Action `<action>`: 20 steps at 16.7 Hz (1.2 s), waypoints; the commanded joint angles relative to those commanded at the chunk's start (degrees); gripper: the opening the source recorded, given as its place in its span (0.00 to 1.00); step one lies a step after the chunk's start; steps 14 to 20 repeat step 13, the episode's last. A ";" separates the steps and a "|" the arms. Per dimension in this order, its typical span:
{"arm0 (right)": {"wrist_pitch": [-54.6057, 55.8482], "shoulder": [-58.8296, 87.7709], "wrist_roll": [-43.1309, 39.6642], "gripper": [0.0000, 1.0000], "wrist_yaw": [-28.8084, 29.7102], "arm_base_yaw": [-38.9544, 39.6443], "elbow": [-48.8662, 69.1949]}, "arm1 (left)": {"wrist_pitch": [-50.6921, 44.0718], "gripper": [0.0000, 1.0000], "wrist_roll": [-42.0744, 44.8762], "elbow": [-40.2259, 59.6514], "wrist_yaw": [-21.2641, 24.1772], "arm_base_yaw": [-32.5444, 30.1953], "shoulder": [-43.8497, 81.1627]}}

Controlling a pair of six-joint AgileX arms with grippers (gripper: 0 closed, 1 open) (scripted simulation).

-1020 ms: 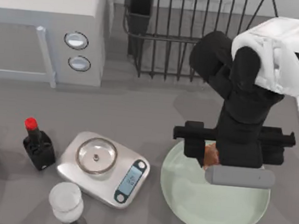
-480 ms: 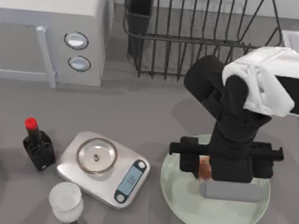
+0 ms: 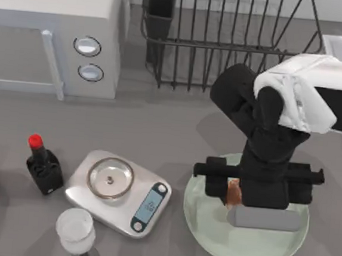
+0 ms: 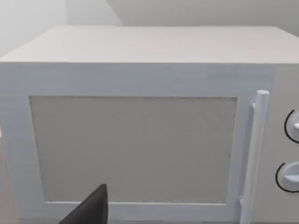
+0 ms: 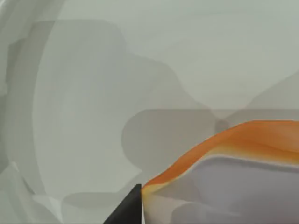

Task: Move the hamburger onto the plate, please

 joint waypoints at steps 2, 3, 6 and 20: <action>0.00 0.00 0.00 0.60 0.00 0.00 0.00 | 0.00 1.00 0.00 0.00 0.00 0.00 0.00; 0.00 0.00 0.00 0.68 0.00 0.00 0.00 | 0.00 1.00 0.00 0.00 0.00 0.00 0.00; 0.00 0.00 0.00 0.90 0.00 0.00 0.00 | 0.00 1.00 0.00 0.00 0.00 0.00 0.00; 0.00 0.00 0.00 1.00 0.00 0.00 0.00 | 0.00 1.00 0.00 0.00 0.00 0.00 0.00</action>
